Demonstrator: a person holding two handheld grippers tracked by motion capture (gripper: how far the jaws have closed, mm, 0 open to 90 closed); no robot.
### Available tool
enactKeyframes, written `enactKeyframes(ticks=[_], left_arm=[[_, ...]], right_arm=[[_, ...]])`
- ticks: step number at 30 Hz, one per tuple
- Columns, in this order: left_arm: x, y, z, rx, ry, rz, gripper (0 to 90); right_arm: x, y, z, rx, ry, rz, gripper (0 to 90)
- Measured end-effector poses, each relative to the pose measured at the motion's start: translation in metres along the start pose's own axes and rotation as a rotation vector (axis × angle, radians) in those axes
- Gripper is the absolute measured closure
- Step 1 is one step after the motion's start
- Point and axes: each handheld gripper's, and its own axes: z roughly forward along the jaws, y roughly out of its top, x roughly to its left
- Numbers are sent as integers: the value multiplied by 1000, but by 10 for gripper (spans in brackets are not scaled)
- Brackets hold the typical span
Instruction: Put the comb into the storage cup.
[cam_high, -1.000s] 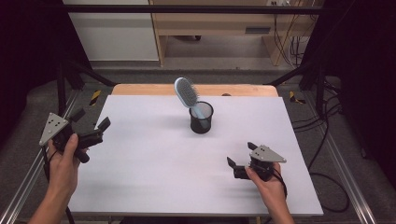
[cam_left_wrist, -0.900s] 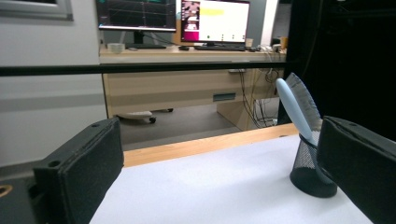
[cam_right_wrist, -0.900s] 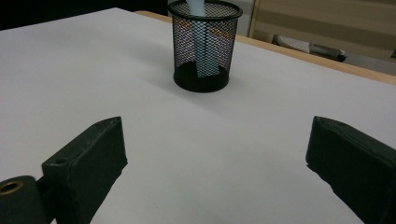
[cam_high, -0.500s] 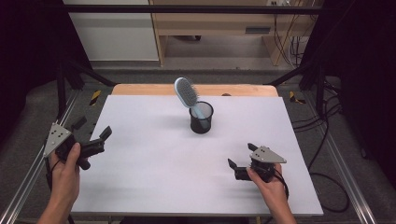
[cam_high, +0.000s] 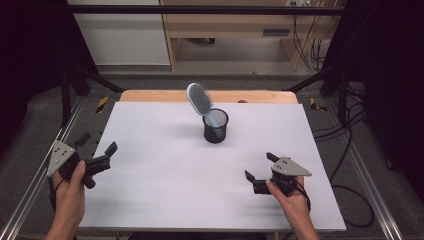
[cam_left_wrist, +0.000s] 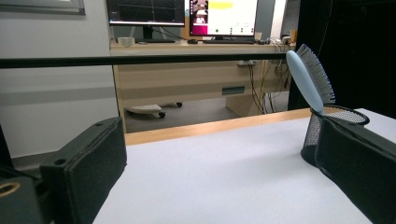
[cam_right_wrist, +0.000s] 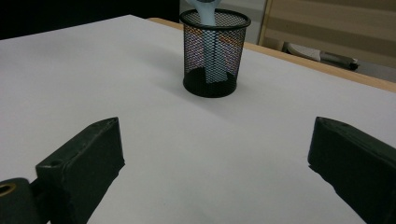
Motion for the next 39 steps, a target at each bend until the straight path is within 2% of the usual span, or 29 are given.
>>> enactKeyframes(ticks=[17, 21, 31, 39], left_arm=[[-5, -23, -3, 18, -18, -21, 21], [-3, -28, -5, 7, -8, -39, 20], [-1, -36, -9, 13, 2, -39, 21], [0, -46, -10, 21, 11, -47, 21]], right_arm=[[-9, -2, -10, -29, 3, -15, 28], [-12, -2, -12, -36, -6, -14, 29], [-16, -4, -16, -46, -11, -38, 28], [-21, -6, -18, -77, -21, -37, 28]])
